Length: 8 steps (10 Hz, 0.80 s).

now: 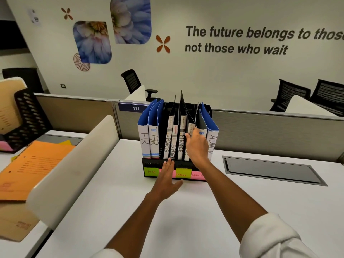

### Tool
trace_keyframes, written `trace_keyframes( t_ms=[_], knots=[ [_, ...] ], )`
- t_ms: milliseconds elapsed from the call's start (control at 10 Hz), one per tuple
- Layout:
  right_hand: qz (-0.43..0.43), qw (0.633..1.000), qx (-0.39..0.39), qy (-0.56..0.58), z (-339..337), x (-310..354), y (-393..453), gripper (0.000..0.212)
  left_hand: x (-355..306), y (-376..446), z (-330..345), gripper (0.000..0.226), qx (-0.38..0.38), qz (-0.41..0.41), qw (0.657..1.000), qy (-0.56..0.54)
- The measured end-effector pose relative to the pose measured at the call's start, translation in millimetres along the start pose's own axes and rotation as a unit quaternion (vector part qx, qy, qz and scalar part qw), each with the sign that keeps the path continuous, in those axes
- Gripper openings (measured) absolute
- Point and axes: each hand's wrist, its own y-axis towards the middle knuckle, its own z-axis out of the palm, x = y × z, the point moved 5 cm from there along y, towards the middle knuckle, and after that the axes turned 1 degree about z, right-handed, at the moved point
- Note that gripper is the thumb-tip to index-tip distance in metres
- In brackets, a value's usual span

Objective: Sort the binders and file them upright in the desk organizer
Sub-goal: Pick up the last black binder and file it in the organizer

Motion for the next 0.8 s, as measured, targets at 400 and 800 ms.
trace_keyframes(
  t_ms=[400,800],
  knots=[
    [0.026,0.996,0.030,-0.080,-4,6,24,0.026,14,3,-11,0.087,-0.019,-0.012,1.000,0.006],
    [0.024,0.995,0.090,0.022,-11,-30,-28,0.033,-16,2,-15,0.087,-0.034,0.033,0.998,0.046]
  ],
)
